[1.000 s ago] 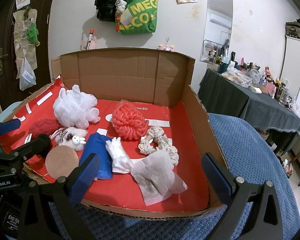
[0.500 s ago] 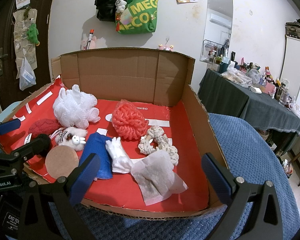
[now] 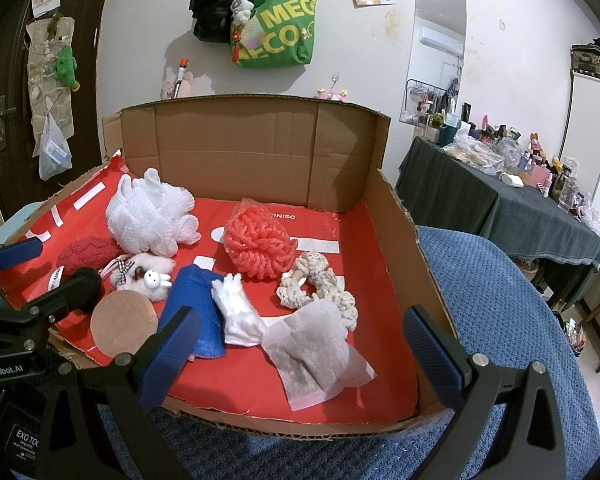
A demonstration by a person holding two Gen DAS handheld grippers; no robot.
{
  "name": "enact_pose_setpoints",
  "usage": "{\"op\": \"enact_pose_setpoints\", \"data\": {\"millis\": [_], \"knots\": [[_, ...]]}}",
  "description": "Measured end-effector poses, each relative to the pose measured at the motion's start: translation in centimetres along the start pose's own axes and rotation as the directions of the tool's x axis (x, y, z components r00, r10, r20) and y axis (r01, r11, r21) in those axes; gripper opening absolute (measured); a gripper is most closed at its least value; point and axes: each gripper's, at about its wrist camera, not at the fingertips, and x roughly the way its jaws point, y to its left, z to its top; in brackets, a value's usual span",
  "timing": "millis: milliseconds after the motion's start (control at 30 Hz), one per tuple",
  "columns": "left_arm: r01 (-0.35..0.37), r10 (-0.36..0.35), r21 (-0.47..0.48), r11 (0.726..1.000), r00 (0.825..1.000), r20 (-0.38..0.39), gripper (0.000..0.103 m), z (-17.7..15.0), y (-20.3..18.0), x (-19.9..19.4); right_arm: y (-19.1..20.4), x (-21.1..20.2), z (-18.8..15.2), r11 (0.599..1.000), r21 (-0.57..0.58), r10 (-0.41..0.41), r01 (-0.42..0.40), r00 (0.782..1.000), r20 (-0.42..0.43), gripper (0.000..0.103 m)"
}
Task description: Organize soft objects
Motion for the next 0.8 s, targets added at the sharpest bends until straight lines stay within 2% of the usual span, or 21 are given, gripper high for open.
{"op": "enact_pose_setpoints", "data": {"millis": [533,700,800], "knots": [[0.003,-0.003,-0.001,1.000,1.000,0.000,0.094,0.0,0.0,0.0,0.0,-0.4,0.0,1.000,0.002,0.007,-0.007,1.000,0.013,0.103],[-0.028,0.028,-0.028,0.999,1.000,0.012,0.094,0.1,0.4,-0.9,-0.6,-2.9,0.1,1.000,-0.004,-0.003,0.003,0.998,0.062,0.103],[-0.029,0.030,-0.069,0.997,0.999,0.025,0.094,0.2,1.1,-3.3,-1.4,-5.8,0.5,1.000,0.005,0.009,-0.010,0.996,0.093,0.103]]}}
